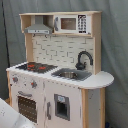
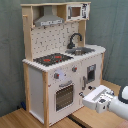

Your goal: Play with the kitchen

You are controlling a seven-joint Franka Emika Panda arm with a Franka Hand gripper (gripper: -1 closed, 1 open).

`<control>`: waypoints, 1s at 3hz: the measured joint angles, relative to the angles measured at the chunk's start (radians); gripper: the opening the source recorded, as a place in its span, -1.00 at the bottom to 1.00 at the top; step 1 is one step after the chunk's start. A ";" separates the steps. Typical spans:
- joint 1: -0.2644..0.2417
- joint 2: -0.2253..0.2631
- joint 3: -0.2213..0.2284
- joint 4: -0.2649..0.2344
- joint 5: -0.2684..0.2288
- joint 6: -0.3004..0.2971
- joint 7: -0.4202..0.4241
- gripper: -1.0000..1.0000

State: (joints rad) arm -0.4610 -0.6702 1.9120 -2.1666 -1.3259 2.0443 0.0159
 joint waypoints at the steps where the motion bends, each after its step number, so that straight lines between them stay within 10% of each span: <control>1: 0.015 0.013 -0.062 0.001 0.011 -0.079 0.001 1.00; 3: 0.045 0.089 -0.182 0.003 0.038 -0.228 0.005 1.00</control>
State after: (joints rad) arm -0.4160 -0.5812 1.7295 -2.1636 -1.2883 1.8159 0.0207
